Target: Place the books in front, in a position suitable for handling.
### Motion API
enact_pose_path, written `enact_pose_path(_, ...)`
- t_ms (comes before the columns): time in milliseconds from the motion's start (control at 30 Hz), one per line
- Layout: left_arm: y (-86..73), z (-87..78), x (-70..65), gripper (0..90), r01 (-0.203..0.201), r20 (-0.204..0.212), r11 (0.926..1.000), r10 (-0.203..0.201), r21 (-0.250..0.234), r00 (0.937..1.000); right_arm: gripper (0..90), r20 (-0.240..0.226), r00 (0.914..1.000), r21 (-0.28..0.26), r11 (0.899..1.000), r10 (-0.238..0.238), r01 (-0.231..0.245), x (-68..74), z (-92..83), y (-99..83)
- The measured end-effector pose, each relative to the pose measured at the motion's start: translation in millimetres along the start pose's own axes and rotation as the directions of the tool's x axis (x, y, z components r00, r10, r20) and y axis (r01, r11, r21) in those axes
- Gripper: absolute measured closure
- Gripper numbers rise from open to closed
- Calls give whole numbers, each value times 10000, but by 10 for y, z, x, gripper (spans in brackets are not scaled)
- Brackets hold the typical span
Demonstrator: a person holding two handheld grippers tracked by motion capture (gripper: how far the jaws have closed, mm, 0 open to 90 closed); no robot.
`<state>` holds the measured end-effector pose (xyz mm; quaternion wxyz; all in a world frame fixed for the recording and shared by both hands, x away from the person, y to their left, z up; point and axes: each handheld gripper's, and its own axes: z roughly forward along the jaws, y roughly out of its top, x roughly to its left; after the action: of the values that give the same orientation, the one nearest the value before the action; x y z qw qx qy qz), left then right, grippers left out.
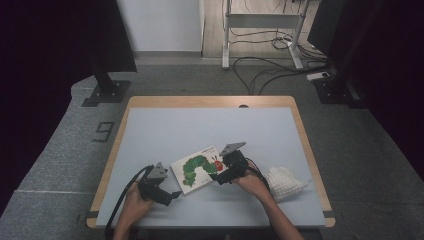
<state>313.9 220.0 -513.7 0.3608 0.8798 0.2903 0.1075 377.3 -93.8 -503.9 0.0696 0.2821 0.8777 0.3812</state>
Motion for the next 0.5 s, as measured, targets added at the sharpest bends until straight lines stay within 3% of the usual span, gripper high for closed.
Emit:
enact_pose_path(133, -107, -61, 64, 0, 364, -564, 9993, -360, 69, 9978, 75, 151, 9997, -124, 9997, -214, 216, 29, -149, 56)
enact_pose_path(267, -205, -67, 102, 0, 622, -1146, 9970, -566, 462, 9918, 83, 243, 9987, -61, 9990, -450, 451, 54, -294, 82)
enact_pose_path(400, -257, -62, 143, 0, 1052, -1124, 9935, -998, 437, 9886, 83, 408, 9980, -168, 9987, -479, 486, 42, -453, 64)
enact_pose_path(500, -257, -58, 144, 0, 1084, -1165, 9931, -1027, 437, 9879, 82, 567, 9968, -226, 9981, -555, 569, 18, -565, 23)
